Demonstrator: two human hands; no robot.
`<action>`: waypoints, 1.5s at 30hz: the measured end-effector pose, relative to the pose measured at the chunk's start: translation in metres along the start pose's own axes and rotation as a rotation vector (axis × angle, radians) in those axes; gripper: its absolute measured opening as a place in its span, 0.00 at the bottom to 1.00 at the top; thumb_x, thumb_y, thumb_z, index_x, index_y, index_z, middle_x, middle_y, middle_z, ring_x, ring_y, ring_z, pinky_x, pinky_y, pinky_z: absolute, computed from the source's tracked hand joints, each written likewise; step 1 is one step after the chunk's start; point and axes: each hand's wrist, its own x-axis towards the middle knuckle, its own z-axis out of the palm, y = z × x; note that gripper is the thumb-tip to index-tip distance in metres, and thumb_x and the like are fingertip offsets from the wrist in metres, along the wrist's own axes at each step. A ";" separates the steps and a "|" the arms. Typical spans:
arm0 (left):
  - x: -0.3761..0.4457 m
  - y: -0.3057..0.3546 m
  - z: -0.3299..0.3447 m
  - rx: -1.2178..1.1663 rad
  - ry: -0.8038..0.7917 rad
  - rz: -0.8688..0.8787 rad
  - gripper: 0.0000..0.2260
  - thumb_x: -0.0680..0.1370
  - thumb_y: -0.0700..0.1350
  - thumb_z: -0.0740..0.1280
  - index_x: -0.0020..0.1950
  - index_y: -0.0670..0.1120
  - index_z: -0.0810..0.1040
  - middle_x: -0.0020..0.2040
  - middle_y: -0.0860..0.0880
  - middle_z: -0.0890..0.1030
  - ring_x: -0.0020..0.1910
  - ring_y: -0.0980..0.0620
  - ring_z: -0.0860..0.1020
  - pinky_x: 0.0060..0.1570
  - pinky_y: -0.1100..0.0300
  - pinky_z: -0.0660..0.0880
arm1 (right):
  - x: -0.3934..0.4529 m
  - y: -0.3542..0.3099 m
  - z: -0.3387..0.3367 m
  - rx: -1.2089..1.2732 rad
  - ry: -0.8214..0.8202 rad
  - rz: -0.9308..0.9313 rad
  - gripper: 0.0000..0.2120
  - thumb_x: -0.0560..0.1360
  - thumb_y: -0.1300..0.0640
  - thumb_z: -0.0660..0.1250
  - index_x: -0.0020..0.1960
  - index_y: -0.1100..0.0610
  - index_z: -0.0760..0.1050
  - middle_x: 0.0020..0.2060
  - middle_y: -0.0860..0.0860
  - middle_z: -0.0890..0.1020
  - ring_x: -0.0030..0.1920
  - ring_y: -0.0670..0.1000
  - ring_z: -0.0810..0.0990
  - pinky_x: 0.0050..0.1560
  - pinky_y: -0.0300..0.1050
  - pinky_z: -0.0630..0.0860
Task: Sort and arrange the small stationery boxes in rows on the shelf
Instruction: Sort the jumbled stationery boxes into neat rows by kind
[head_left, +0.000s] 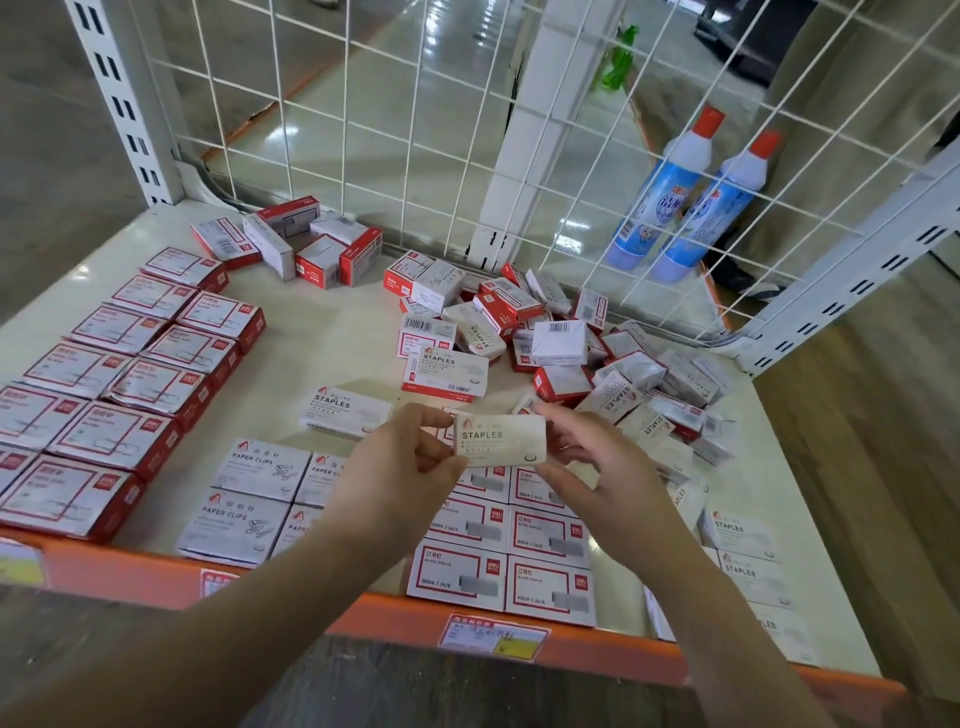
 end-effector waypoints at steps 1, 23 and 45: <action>0.000 0.000 0.001 0.009 0.001 0.002 0.13 0.76 0.43 0.67 0.59 0.51 0.70 0.46 0.56 0.81 0.42 0.59 0.79 0.38 0.66 0.78 | 0.000 0.001 0.000 0.003 0.002 -0.001 0.22 0.76 0.59 0.65 0.67 0.44 0.67 0.52 0.39 0.73 0.55 0.40 0.74 0.55 0.29 0.69; -0.009 0.021 0.026 0.315 -0.116 0.148 0.17 0.78 0.47 0.63 0.67 0.54 0.69 0.63 0.56 0.74 0.58 0.58 0.73 0.51 0.65 0.72 | -0.026 0.048 -0.038 0.007 -0.016 0.079 0.21 0.74 0.61 0.68 0.63 0.45 0.71 0.53 0.42 0.78 0.53 0.37 0.75 0.53 0.27 0.72; -0.012 0.045 0.112 0.551 -0.369 0.466 0.16 0.80 0.50 0.57 0.68 0.56 0.66 0.66 0.58 0.68 0.64 0.60 0.67 0.61 0.65 0.64 | -0.096 0.106 -0.078 -0.012 -0.109 0.413 0.13 0.78 0.56 0.62 0.62 0.52 0.74 0.53 0.45 0.79 0.53 0.46 0.77 0.46 0.38 0.77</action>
